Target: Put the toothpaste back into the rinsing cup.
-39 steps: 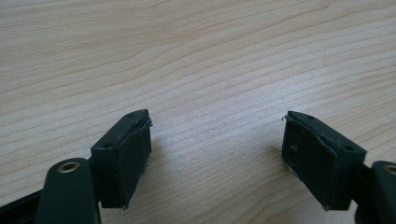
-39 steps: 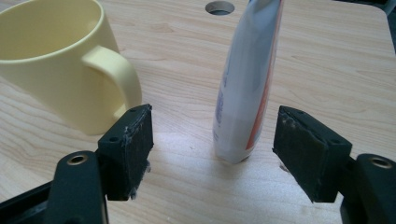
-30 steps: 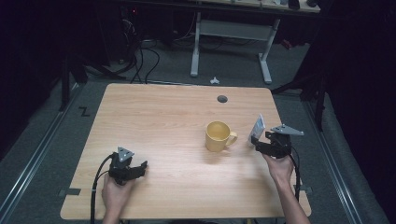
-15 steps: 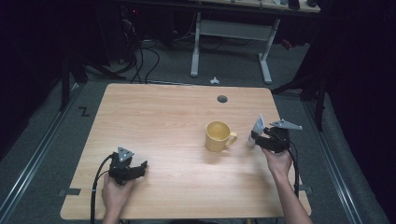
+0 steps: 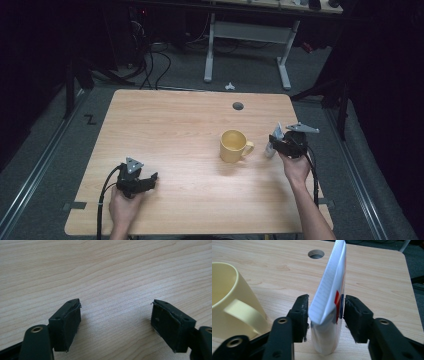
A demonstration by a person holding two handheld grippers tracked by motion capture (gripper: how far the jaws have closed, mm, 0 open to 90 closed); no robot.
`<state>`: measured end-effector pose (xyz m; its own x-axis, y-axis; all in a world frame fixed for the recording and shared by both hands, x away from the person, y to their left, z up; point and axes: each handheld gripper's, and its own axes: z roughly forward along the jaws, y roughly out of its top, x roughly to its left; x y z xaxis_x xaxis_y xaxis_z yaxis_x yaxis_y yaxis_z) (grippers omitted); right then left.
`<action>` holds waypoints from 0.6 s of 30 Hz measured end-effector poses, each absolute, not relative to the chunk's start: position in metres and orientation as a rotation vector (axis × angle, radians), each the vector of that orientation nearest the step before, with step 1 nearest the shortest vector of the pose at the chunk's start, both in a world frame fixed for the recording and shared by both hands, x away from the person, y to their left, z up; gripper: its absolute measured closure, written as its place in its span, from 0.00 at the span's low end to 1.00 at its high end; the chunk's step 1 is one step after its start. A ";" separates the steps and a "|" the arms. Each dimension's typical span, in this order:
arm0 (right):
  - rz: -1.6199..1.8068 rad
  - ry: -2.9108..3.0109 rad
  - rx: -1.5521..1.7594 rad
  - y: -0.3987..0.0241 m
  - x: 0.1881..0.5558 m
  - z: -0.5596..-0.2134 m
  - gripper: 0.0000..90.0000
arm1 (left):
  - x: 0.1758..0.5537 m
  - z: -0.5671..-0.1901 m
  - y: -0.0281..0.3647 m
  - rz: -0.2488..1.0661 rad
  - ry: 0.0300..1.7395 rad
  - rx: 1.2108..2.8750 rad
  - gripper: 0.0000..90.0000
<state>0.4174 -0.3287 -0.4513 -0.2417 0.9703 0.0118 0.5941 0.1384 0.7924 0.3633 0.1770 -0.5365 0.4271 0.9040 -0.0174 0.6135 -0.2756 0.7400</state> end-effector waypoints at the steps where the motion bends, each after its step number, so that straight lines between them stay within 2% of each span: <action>1: 0.943 1.905 1.496 -0.329 0.418 -0.451 0.65 | 0.363 -0.536 0.177 0.545 1.278 2.000 0.27; 5: 0.931 1.910 1.492 -0.329 0.419 -0.450 0.66 | 0.363 -0.536 0.177 0.545 1.278 2.000 0.27; 10: 0.905 1.908 1.468 -0.329 0.418 -0.449 0.73 | 0.363 -0.536 0.177 0.545 1.278 2.000 0.27; 18: 0.907 1.918 1.452 -0.329 0.418 -0.448 0.76 | 0.363 -0.536 0.177 0.544 1.278 2.000 0.27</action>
<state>0.4180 -0.3289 -0.4484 -0.2545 0.9664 -0.0362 0.5854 0.1838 0.7897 0.3633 0.1770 -0.5365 0.4272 0.9040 -0.0176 0.6135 -0.2756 0.7401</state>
